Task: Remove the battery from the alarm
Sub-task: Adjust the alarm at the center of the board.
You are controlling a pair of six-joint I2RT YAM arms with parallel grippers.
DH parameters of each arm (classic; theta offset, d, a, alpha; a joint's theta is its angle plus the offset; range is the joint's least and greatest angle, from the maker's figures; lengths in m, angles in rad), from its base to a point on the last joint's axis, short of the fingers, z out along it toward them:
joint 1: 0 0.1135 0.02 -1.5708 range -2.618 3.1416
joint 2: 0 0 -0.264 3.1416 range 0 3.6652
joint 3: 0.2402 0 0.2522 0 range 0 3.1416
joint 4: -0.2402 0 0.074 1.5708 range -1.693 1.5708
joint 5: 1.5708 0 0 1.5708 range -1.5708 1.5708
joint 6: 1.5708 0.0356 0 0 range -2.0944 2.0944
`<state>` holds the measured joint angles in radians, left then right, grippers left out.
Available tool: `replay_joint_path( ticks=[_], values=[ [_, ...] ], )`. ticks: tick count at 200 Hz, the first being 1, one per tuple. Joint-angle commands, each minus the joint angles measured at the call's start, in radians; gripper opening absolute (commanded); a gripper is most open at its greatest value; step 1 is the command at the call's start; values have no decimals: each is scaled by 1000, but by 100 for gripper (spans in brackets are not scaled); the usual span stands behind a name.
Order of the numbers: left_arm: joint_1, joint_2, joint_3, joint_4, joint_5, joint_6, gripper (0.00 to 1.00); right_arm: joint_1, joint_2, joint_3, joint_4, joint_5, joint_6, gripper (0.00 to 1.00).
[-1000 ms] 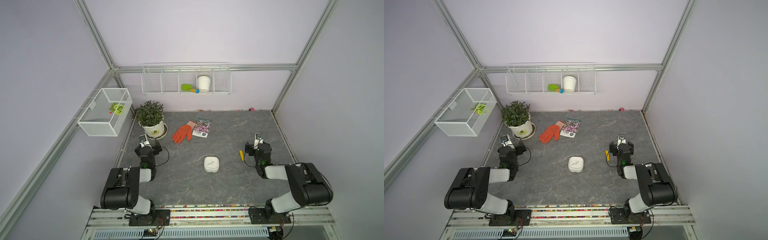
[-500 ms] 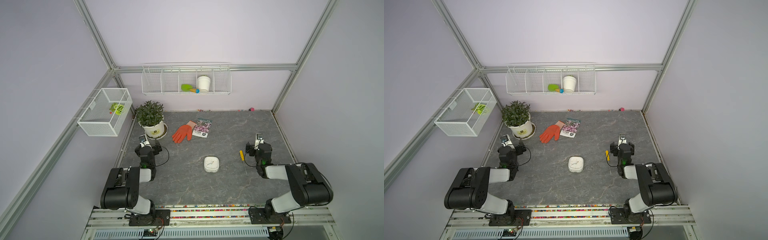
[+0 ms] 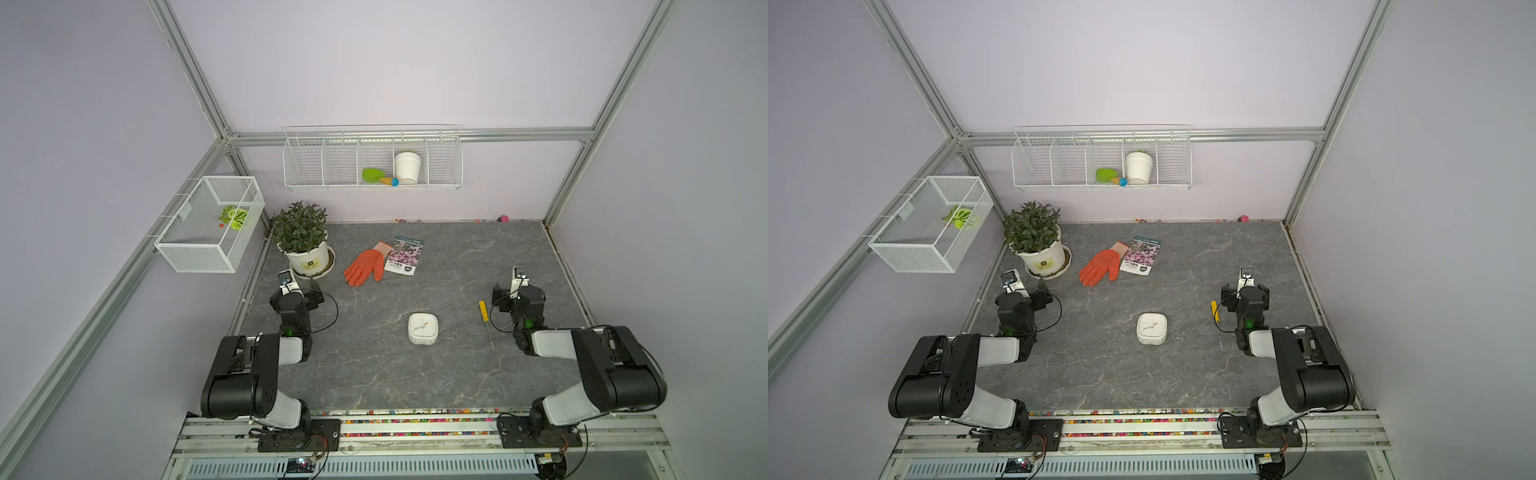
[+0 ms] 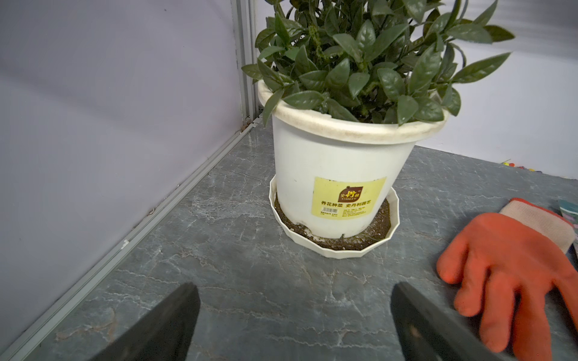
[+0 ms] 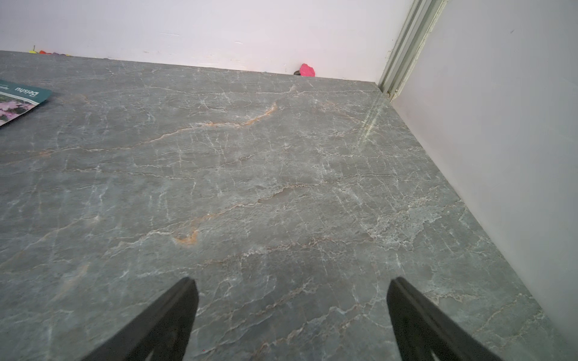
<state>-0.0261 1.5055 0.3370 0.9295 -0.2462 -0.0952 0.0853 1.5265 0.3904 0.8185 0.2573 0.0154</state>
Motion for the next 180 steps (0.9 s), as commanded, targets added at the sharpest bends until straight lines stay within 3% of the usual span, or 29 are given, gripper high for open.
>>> replay_joint_path(
  ticks=[1,20,34,48,64,80,97,131,157,180],
  values=[
    [3,2,16,-8,-2,5,100,-1,-2,12,-6,-7,20,99],
    [3,-10,3,15,5,12,100,0,-8,5,15,1,16,98],
    [2,-98,-19,-17,32,38,100,1,-66,-14,23,3,13,98],
    [2,-246,15,-210,48,3,100,1,-191,-1,-124,0,41,98],
    [3,-391,116,-529,91,-137,100,0,-351,73,-431,-55,131,98],
    [3,-477,177,-674,230,-250,100,2,-459,143,-629,-218,229,98],
    [2,-520,214,-748,409,-375,100,4,-508,188,-718,-454,340,98],
    [-53,-469,265,-874,727,-526,98,44,-470,164,-685,-760,664,98],
    [-197,-403,278,-946,799,-546,96,124,-365,153,-695,-819,784,97],
    [-291,-350,252,-893,849,-611,93,181,-263,150,-656,-867,875,93]
  ],
)
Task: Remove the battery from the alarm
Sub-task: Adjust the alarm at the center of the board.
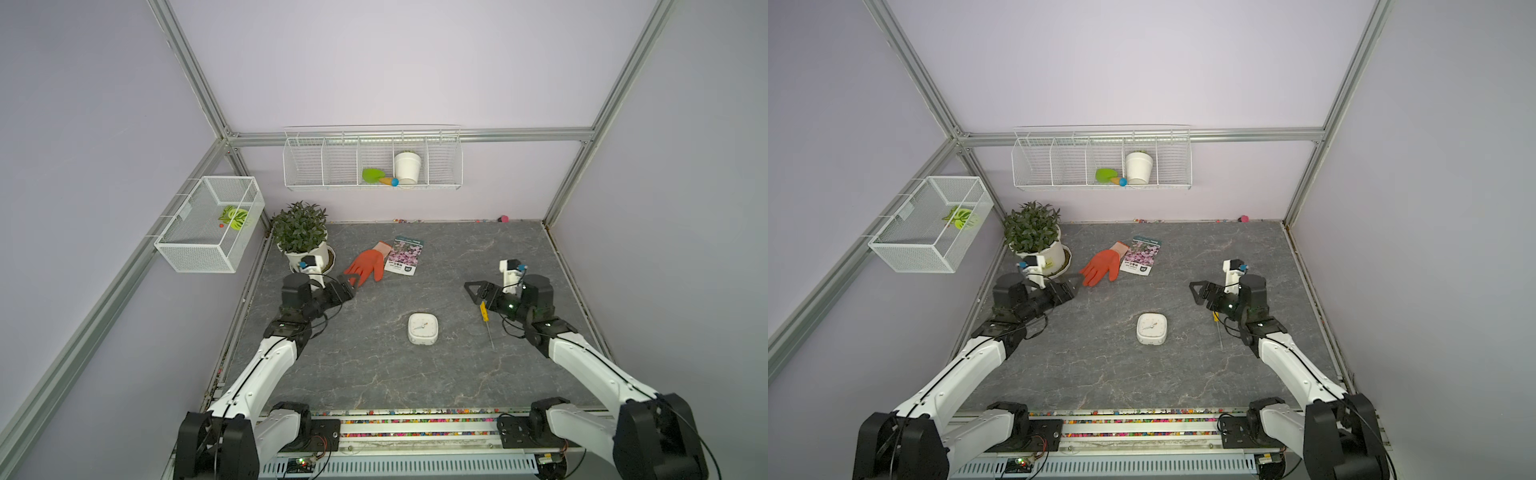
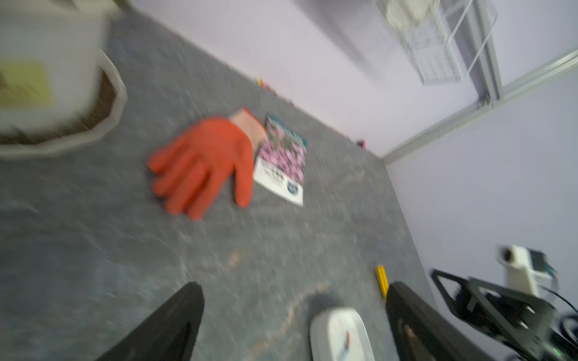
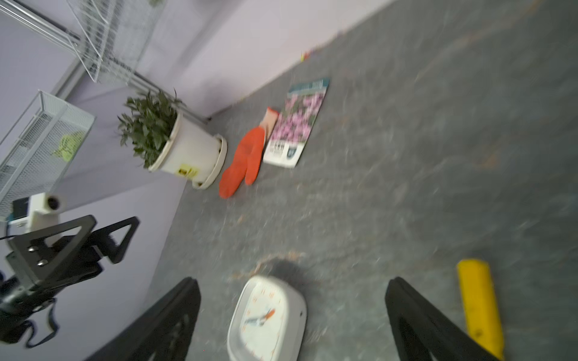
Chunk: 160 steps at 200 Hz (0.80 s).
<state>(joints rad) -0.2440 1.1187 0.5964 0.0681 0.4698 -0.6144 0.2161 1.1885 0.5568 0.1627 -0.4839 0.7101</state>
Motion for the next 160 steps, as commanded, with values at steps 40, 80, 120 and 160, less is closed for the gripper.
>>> replay_joint_path(
  ticks=[40,80,120,160],
  values=[
    [-187,206,14,8,192,-121,87,136,198,-62,66,-97,291,92],
    [-290,427,74,122,226,-175,72,194,317,-81,186,-100,383,90],
    [-324,578,101,220,226,-229,57,240,365,-107,261,-83,445,90],
    [-330,632,99,260,234,-247,41,275,445,-146,421,-86,545,90]
  ],
)
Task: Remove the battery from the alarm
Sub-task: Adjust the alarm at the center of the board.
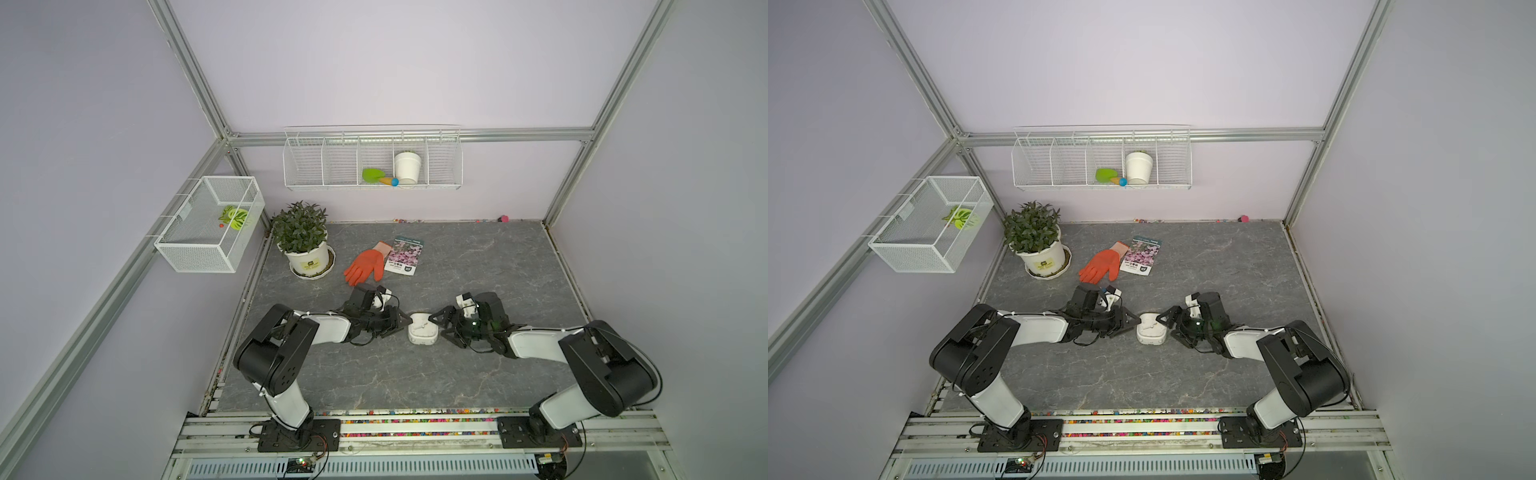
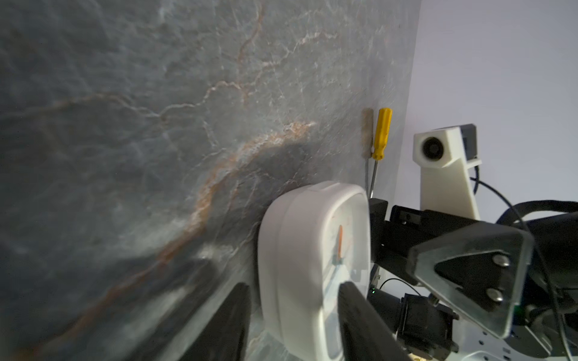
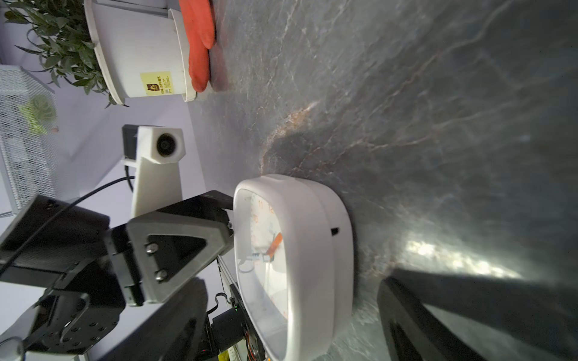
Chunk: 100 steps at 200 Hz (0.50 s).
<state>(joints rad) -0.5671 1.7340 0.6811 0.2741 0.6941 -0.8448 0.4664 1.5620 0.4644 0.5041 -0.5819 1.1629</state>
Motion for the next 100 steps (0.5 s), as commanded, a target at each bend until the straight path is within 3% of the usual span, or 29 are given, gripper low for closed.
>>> replay_joint_path(
  ticks=[1,62,100],
  values=[
    [-7,17,14,54,8,-16,41,26,76,-53,86,12,95,90],
    [-7,12,-11,51,-18,-17,34,76,218,-70,364,12,230,86],
    [-7,12,-32,76,-27,-30,29,83,181,-46,304,37,201,83]
  ],
)
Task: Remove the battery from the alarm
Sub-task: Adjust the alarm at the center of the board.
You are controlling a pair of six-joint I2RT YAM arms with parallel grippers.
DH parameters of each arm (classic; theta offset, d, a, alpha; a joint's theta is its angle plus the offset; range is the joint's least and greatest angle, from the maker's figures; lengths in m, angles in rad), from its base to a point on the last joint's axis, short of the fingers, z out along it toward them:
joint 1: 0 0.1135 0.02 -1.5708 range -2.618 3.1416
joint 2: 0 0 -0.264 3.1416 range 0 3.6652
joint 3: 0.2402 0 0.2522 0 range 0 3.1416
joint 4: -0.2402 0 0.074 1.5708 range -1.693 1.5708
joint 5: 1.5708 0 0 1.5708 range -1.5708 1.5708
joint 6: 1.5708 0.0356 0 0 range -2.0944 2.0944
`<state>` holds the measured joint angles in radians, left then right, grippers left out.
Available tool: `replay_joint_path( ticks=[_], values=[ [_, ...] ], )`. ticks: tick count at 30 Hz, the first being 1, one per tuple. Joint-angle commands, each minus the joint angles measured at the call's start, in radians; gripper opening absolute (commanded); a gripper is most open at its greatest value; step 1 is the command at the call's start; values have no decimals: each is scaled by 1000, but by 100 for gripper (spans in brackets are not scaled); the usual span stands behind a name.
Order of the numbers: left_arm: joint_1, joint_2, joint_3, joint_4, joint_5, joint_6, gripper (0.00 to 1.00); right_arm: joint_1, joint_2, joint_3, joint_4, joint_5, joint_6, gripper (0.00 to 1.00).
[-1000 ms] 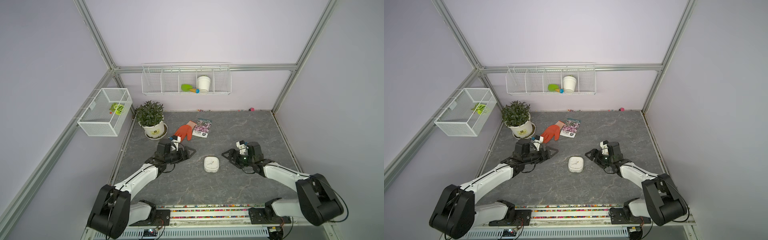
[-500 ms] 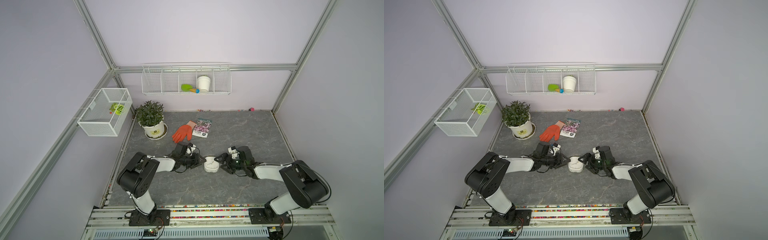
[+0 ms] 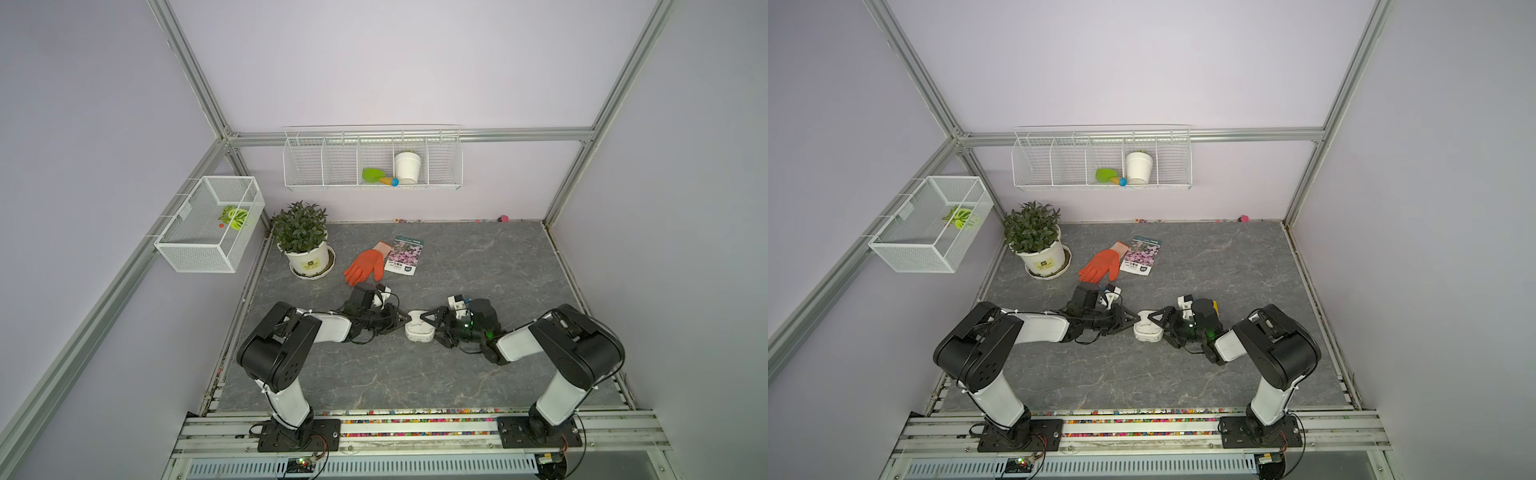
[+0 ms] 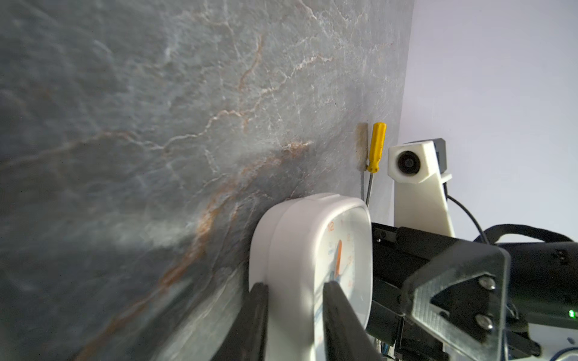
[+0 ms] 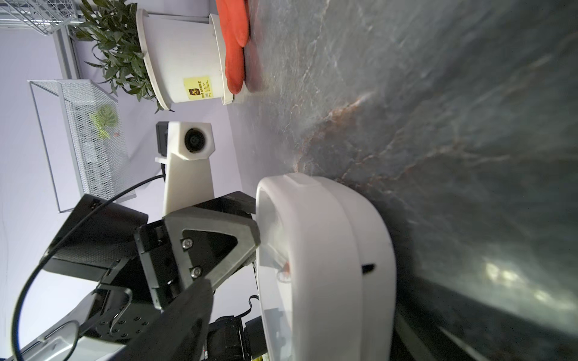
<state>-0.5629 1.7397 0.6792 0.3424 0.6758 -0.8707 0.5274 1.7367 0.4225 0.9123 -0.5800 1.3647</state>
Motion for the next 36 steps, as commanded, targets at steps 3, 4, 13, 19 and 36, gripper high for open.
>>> replay_joint_path(
  ticks=[3,4,13,19,36],
  values=[
    [-11,8,-30,15,-7,-5,29,25,-13,10,-148,37,-26,80],
    [-11,10,-29,19,-6,-7,29,25,-20,14,-158,35,-33,75],
    [-11,16,-33,26,-17,-7,30,27,-147,54,-338,68,-139,55],
    [-11,-1,-41,36,-37,-9,35,26,-291,101,-576,126,-271,52],
    [46,-201,-79,-21,-68,16,69,31,-376,153,-780,231,-518,41]
  ],
)
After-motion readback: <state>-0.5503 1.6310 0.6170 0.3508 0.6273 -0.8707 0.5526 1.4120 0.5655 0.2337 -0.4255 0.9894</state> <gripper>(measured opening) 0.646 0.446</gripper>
